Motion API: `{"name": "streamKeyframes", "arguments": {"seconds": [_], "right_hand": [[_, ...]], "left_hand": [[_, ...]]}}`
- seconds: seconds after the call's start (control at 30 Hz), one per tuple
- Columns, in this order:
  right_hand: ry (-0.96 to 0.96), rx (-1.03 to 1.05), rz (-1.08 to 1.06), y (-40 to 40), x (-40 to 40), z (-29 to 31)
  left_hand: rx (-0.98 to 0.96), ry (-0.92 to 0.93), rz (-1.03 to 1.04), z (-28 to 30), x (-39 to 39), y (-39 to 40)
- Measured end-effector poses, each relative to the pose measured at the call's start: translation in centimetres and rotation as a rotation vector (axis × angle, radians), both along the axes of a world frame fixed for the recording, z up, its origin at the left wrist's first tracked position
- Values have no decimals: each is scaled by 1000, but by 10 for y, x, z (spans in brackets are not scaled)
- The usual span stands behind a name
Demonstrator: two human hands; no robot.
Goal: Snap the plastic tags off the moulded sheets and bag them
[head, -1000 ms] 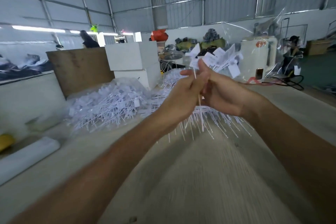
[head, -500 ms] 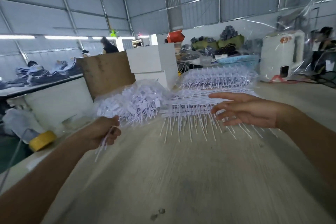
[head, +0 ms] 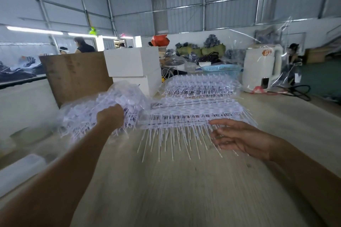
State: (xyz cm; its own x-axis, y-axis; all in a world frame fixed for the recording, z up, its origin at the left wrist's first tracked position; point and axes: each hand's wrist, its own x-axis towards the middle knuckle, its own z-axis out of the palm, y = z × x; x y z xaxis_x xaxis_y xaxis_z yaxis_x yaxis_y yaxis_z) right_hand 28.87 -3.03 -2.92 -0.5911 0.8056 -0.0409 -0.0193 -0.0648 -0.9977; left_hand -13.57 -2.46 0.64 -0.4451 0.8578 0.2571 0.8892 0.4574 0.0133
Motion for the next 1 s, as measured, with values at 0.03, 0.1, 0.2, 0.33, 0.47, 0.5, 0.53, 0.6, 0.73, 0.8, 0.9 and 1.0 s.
{"name": "streamKeyframes", "arguments": {"seconds": [0.03, 0.1, 0.2, 0.33, 0.47, 0.5, 0.53, 0.6, 0.73, 0.8, 0.9, 1.0], "right_hand": [[-34, 17, 7, -1, -1, 2], [-121, 81, 21, -5, -3, 7], [-304, 335, -90, -13, -8, 27], [-375, 721, -286, -35, -12, 61], [-561, 963, -181, -73, 4, 77], [-623, 1000, -170, -80, 12, 78], [-644, 997, -187, -85, 21, 78], [-571, 935, -279, -90, 39, 75], [-412, 807, -489, -86, 62, 45], [-461, 788, -570, -81, 69, 27], [-704, 875, -674, -69, 81, 10], [-770, 869, -720, -64, 84, -1]], "left_hand": [[-32, 72, 3, -2, 2, 2], [-103, 214, -11, -10, 3, 4], [-101, 421, -5, -20, 1, -5], [177, -90, -99, -28, -15, -5], [471, -220, -94, -45, -8, -25], [517, -184, -116, -48, -5, -28], [546, -137, -137, -49, -2, -32], [556, -38, -155, -48, 2, -37], [288, 199, -228, -50, 14, -45], [261, 229, -229, -49, 17, -47], [387, 137, -235, -47, 20, -50], [618, 91, -222, -43, 27, -56]]}}
